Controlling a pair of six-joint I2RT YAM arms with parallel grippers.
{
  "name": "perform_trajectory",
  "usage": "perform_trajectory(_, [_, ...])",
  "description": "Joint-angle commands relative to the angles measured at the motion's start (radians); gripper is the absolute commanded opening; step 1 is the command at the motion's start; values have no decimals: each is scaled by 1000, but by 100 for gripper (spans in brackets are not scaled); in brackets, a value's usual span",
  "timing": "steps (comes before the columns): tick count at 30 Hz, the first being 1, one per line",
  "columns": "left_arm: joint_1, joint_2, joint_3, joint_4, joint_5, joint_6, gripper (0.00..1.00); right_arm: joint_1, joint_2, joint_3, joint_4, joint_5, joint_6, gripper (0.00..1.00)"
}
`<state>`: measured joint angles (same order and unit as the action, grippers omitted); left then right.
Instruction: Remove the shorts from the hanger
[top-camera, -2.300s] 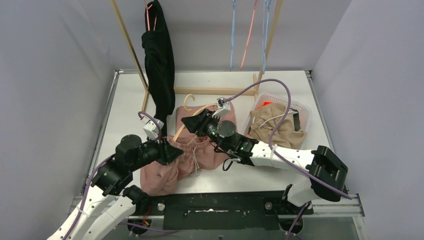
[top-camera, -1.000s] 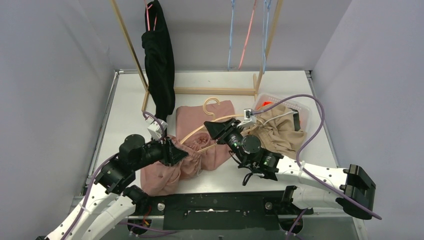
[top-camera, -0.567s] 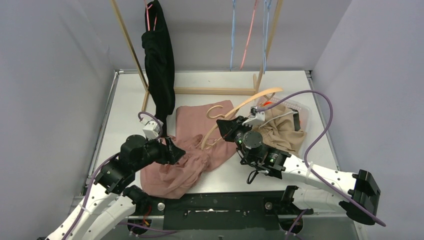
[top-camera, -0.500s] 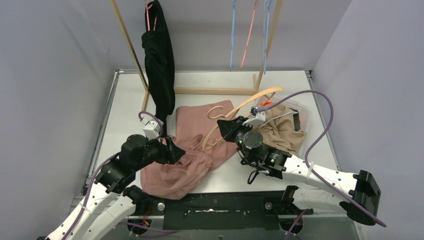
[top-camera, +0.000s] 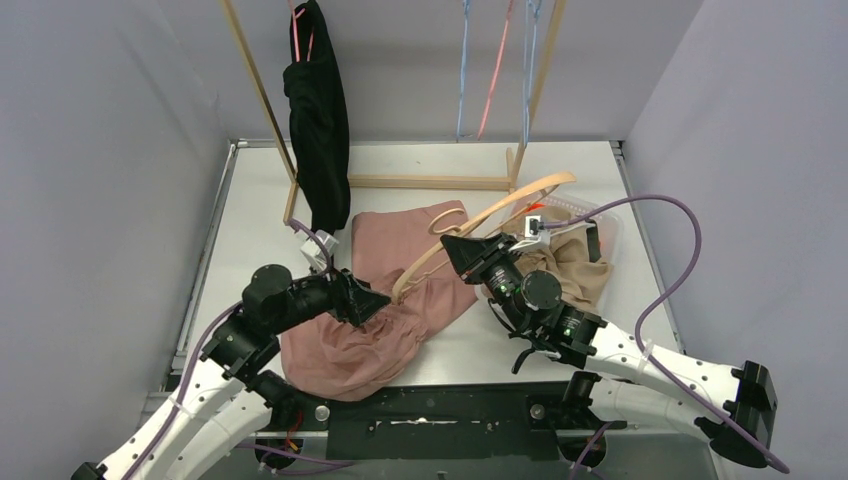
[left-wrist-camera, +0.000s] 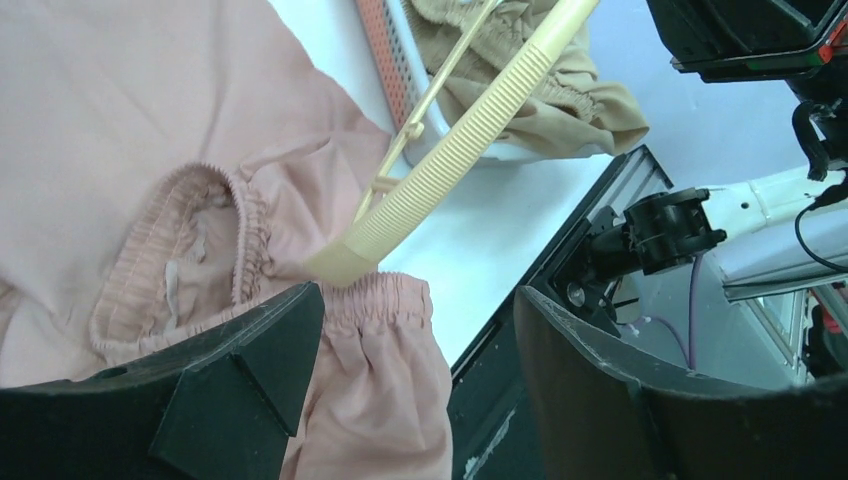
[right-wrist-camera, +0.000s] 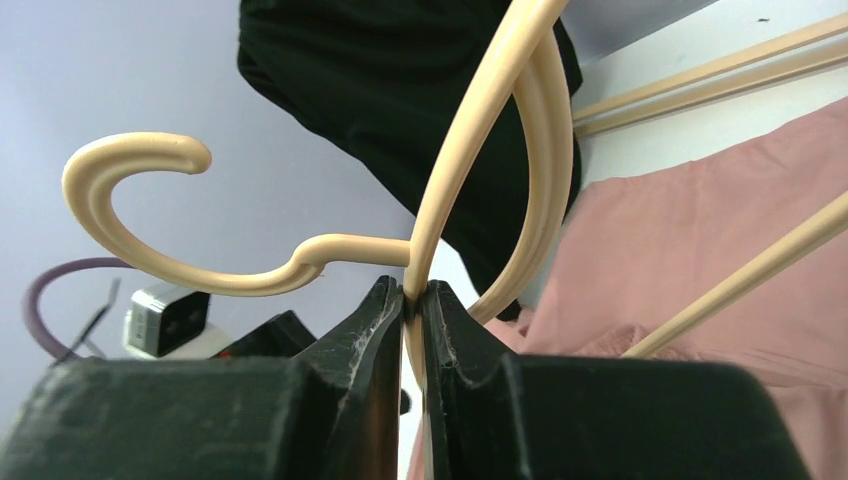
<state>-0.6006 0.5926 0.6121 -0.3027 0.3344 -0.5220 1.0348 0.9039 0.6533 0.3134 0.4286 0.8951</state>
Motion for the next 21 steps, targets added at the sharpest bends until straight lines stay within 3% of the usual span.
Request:
perform_trajectory(1, [1,2,-33,230,43,45,70,-9,-25,-10,122,-29,44,0])
perform_trajectory(5, [0,33,-55,279,87,82,69,-11,-13,1,133,-57,56,0])
perform_trajectory(8, [-7,70,-56,264,83,98,61,-10,0,6,157,-81,60,0])
perform_trajectory(14, [-31,60,-51,144,-72,191,58,-15,28,13,157,-89,72,0])
perform_trajectory(21, [-62,78,-99,194,-105,224,58,-26,44,12,188,-120,84,0])
